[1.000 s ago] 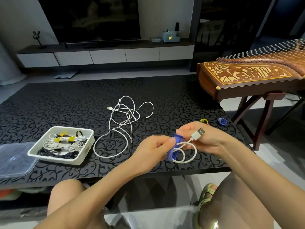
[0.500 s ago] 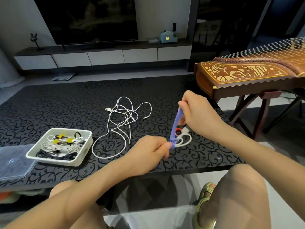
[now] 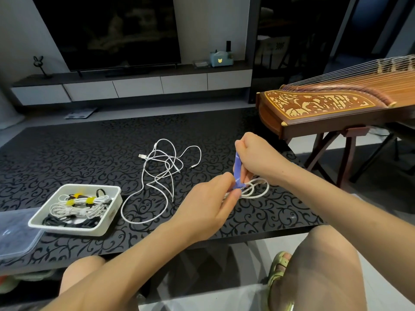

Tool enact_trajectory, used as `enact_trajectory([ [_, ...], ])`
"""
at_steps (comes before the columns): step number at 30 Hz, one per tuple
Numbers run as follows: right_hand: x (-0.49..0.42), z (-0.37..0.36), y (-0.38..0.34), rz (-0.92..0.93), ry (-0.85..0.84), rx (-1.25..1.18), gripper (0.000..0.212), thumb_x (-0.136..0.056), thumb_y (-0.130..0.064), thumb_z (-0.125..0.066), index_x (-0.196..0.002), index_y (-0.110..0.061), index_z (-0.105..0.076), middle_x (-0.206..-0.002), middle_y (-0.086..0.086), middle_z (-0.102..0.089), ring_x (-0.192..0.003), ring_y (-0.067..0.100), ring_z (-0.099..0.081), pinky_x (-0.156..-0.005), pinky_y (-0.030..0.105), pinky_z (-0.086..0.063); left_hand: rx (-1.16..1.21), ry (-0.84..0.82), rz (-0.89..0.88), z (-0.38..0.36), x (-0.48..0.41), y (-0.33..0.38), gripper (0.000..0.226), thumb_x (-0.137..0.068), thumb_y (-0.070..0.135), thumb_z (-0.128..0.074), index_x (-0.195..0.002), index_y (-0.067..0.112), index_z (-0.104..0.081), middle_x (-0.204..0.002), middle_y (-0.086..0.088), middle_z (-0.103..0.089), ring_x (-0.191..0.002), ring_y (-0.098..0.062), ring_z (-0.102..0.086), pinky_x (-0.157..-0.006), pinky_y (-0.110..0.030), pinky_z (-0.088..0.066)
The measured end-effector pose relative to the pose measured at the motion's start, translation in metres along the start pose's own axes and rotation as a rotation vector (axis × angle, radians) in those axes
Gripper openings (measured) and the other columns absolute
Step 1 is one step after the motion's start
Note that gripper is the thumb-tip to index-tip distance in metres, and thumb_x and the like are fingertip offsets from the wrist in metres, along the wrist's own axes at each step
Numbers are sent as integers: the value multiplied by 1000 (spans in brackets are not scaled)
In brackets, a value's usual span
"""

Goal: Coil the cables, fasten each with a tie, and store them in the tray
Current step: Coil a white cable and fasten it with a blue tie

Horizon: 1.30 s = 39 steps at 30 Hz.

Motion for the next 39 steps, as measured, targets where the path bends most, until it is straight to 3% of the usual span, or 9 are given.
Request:
enact_trajectory([
  [4,2,-6,1,-44,-50,-33,31,-100,-17,-30,-72,-11,-41,-63,6,-56,-56,16,-47,-59,31,-43,-34,-122,-27,-4,-10,5,22,-101,27,-36,-82,17,-38,-74,6,-43,-66,-19,-47,-63,-36,-37],
  [8,0,-8,13,-136,-124,-84,38,-101,-16,-30,-69,-5,-48,-45,6,-58,-49,18,-48,-64,31,-46,-186,-222,-117,-11,-13,6,20,-95,2,-43,-88,20,-36,-85,3,-38,-70,-28,-48,-65,-44,-40],
  [11,-1,-9,19,-206,-183,-128,41,-103,-17,-27,-73,0,-49,-53,17,-60,-40,21,-50,-49,24,-47,-165,-228,-138,-11,-12,3,16,-89,-6,-43,-93,9,-48,-87,0,-39,-71,-28,-47,-67,-46,-40],
  [14,-10,-3,21,-255,-145,-136,21,-104,-15,-26,-97,-2,-42,-50,15,-58,-29,17,-47,-37,22,-40,-111,-240,-147,-11,-11,4,26,-84,-11,-41,-83,15,-41,-86,-2,-42,-73,-27,-49,-68,-45,-42],
  [20,-25,-15,24,-209,-187,-21,36,-98,-2,-34,-64,-3,-43,-37,6,-47,-31,15,-39,-38,23,-35,95,-97,-102,0,-12,-4,34,-87,-10,-41,-68,18,-37,-68,3,-42,-63,-19,-44,-62,-34,-39],
  [24,-32,-22,38,-259,-215,-51,36,-95,0,-38,-61,-8,-40,-46,7,-42,-35,14,-36,-36,19,-28,369,-19,67,4,-12,-23,30,-96,0,-42,-68,10,-45,-57,7,-48,-54,-15,-44,-56,-31,-40],
  [27,-30,-30,53,-363,-270,-305,35,-94,6,-34,-61,-4,-41,-41,8,-44,-31,13,-35,-34,18,-27,447,-25,165,6,-16,-36,21,-95,5,-47,-75,6,-50,-64,-9,-57,-49,-11,-47,-53,-20,-39],
  [31,-24,-42,68,-490,-302,-557,32,-95,4,-32,-66,-4,-43,-41,6,-46,-29,8,-33,-32,16,-29,711,9,355,2,-15,-59,14,-90,1,-59,-82,10,-50,-61,-6,-61,-44,-12,-47,-44,-15,-37],
  [39,8,-84,81,-610,-429,-772,27,-100,-4,-27,-75,-8,-39,-49,6,-48,-27,6,-27,-30,13,-24,1251,102,432,5,-15,-69,17,-91,-8,-46,-81,-3,-58,-65,-9,-62,-47,-7,-46,-40,-11,-32],
])
Point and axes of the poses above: each hand's wrist, its own x-axis away from the middle knuckle, its own z-axis out of the back of the hand, y = z × x, the point moved 7 cm from there along -x, towards the middle knuckle
